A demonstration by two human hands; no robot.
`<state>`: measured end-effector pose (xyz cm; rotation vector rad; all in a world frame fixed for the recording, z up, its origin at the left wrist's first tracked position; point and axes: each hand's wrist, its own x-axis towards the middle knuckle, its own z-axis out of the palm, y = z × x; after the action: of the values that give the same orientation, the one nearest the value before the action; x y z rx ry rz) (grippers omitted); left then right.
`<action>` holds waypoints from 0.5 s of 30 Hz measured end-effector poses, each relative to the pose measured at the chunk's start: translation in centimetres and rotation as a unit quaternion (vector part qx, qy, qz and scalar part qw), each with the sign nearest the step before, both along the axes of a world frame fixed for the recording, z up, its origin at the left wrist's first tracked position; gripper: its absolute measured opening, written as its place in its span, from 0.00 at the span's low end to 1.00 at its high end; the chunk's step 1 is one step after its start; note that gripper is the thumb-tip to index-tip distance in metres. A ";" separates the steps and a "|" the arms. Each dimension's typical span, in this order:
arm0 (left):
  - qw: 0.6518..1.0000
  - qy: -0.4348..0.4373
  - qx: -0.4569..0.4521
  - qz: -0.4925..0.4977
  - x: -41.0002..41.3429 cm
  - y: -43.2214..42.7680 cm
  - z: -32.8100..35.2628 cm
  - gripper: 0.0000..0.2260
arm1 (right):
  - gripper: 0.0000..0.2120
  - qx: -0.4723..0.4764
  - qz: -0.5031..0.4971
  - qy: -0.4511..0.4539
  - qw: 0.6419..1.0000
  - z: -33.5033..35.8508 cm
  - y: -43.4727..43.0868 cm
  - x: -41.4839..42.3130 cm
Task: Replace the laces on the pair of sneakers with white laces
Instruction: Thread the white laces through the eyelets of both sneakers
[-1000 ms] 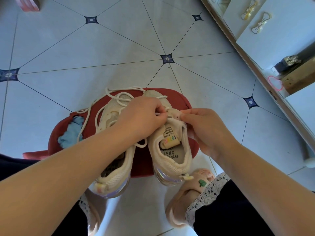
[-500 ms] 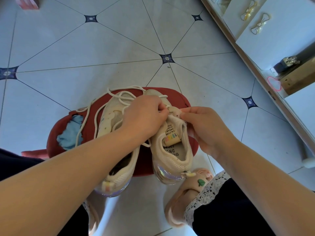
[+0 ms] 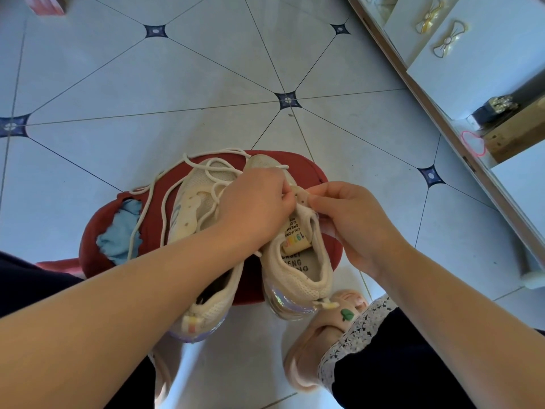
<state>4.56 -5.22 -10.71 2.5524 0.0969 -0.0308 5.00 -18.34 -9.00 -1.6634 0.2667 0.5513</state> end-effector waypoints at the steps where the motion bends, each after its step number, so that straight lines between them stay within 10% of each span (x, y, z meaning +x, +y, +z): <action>1: 1.000 0.003 -0.015 0.000 0.0 0.1 0.0 0.09 | 0.04 0.006 0.006 0.005 1.000 0.0 -0.1 0.1; 15: 0.996 0.011 -0.083 -0.012 -0.4 0.9 0.2 0.04 | 0.03 -0.026 0.010 0.013 1.000 -0.7 0.4 1.5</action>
<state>4.16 -4.34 -10.50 2.3868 0.0690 -0.0725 6.52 -17.93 -9.65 -1.7116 0.2852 0.5865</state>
